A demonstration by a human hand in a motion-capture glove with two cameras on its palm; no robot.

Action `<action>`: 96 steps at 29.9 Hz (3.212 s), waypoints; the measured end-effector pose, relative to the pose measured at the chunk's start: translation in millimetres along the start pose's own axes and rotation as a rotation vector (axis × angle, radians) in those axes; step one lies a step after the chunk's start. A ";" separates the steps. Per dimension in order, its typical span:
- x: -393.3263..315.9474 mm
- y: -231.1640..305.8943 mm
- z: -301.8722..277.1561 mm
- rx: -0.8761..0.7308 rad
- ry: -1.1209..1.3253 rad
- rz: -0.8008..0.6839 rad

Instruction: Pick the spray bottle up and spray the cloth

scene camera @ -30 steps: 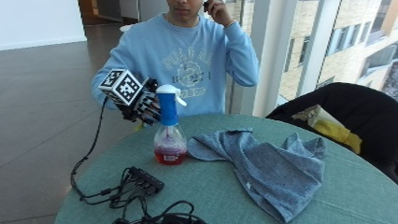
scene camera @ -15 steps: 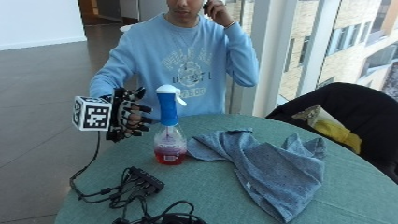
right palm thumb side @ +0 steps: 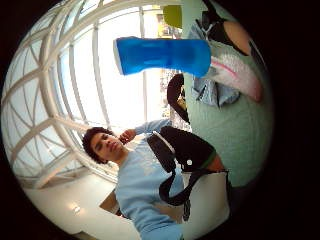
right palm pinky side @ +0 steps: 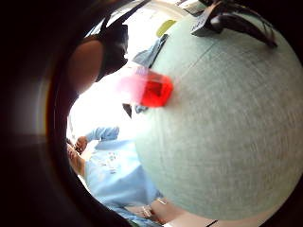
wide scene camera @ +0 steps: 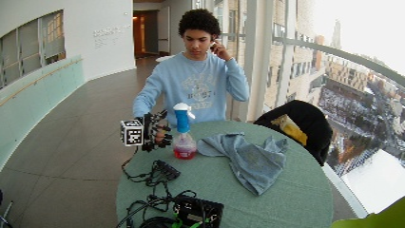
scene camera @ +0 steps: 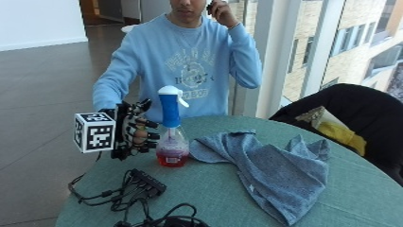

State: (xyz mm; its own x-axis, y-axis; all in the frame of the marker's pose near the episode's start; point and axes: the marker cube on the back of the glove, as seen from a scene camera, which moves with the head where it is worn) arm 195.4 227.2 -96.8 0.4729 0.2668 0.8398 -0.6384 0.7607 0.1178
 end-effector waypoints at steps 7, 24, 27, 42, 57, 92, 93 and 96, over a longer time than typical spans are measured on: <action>0.3 -38.0 25.4 -0.046 -0.073 -0.036; -2.4 -77.9 42.2 -0.084 0.050 -0.093; -2.8 -78.1 43.4 -0.027 0.078 -0.116; -39.0 -97.7 35.6 0.108 0.269 -0.015; -88.8 -162.5 58.0 -0.085 0.685 0.117; -82.7 -198.8 87.7 -0.232 0.936 0.251; -82.3 -198.4 88.2 -0.231 0.940 0.251; -81.2 -197.6 88.8 -0.235 0.955 0.253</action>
State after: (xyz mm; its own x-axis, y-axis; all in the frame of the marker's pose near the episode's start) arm 229.3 2.7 -141.2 0.6938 0.7191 0.0386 -0.7000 0.6861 -0.1981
